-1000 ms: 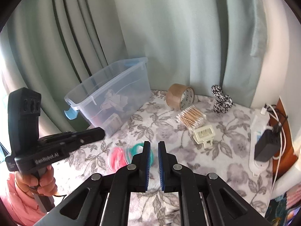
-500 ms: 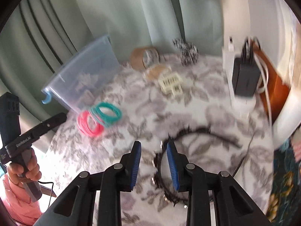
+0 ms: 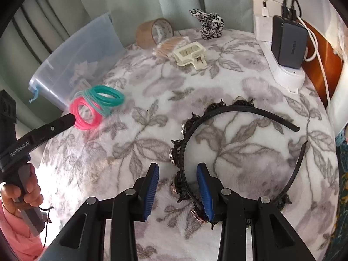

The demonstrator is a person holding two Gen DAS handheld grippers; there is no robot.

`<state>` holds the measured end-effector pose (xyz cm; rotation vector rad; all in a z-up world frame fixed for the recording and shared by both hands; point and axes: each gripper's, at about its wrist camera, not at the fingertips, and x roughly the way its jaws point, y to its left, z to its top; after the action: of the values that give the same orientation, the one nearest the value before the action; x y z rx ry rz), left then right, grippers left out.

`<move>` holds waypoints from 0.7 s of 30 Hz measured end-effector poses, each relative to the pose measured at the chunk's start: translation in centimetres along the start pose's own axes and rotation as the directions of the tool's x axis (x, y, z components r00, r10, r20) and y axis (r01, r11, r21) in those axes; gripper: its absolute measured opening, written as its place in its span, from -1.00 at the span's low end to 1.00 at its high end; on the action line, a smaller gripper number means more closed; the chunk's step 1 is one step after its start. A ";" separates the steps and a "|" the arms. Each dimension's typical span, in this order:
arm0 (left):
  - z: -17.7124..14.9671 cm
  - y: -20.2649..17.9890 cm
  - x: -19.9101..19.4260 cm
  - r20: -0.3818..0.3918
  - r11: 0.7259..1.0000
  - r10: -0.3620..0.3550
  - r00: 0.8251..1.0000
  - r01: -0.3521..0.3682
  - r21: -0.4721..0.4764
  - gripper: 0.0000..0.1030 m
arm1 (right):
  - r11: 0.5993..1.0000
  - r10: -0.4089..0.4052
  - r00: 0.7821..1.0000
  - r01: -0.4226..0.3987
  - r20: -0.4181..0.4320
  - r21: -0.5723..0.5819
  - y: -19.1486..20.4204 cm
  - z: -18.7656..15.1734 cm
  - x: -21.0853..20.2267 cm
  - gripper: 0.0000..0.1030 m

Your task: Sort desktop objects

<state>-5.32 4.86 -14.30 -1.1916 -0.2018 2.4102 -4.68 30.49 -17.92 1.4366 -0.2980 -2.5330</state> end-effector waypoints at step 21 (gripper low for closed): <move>0.1 1.7 1.3 -0.025 0.997 0.019 1.000 -0.020 -0.075 0.12 | 0.995 -0.074 0.997 0.074 0.001 0.066 0.1 -0.2 -0.2 -0.65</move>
<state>-6.60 3.91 -15.69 -1.2612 -0.2771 2.4229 -4.42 30.43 -17.85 1.4936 -0.3382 -2.6078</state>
